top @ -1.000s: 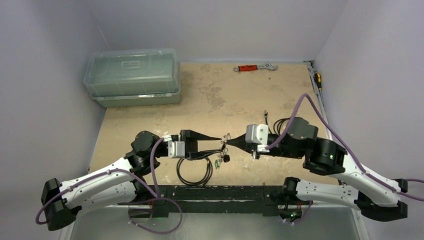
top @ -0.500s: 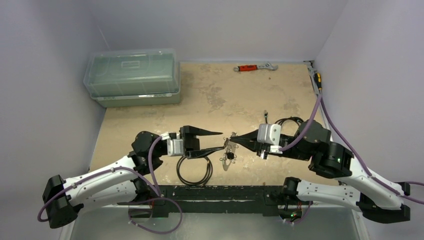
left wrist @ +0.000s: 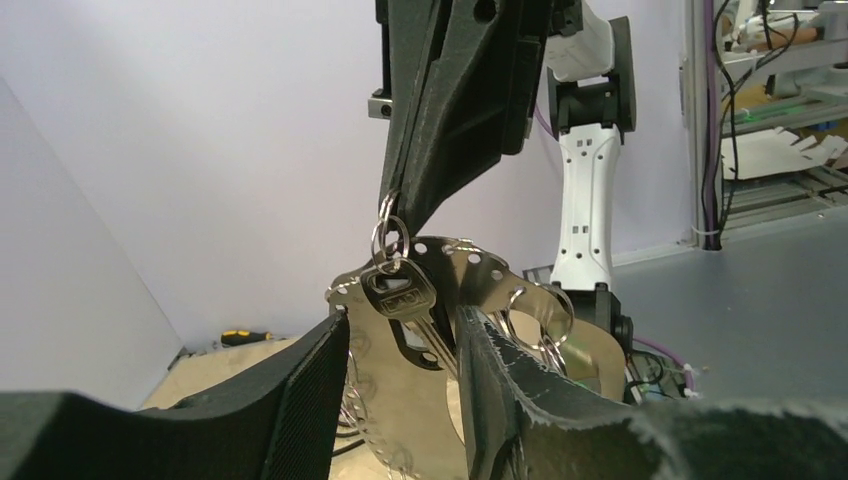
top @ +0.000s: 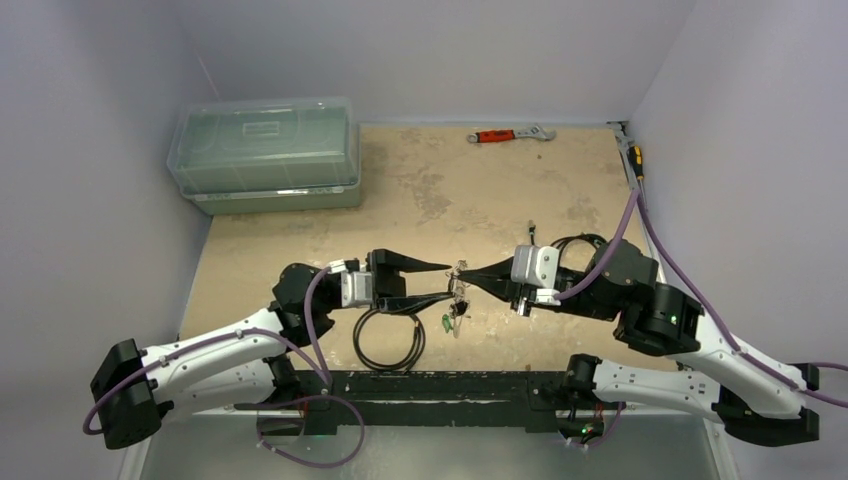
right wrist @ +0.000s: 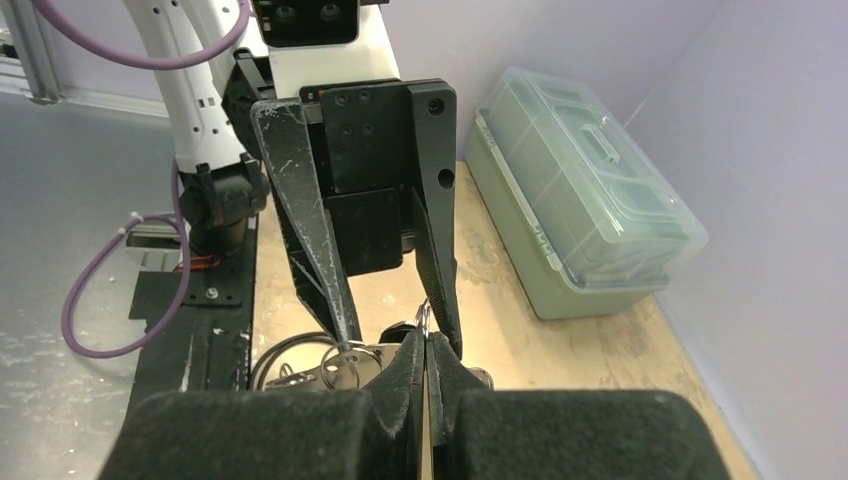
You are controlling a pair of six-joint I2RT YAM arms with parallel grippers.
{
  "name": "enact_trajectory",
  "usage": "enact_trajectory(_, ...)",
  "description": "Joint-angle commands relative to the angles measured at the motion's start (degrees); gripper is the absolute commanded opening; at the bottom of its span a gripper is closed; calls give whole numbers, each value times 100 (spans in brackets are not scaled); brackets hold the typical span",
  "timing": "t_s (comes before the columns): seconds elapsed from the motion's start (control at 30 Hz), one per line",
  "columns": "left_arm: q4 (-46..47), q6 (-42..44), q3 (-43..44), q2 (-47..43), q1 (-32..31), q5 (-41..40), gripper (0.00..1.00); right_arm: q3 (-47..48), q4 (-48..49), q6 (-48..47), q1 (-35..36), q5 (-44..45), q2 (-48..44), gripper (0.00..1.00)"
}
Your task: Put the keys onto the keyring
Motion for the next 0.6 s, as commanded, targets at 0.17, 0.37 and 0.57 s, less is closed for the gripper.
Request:
enact_trajectory(0.17,656,-317,-57,151,-18,-701,24,-28,604,95,18,269,-52,0)
enact_trajectory(0.37,691,-313,-64,246,-16,-933,0,-3,768,239,18,377,-51,0)
enact_trajectory(0.57,767,-306,-134,216,-23,-999,0,-245,1171,481,26,558,-199,0)
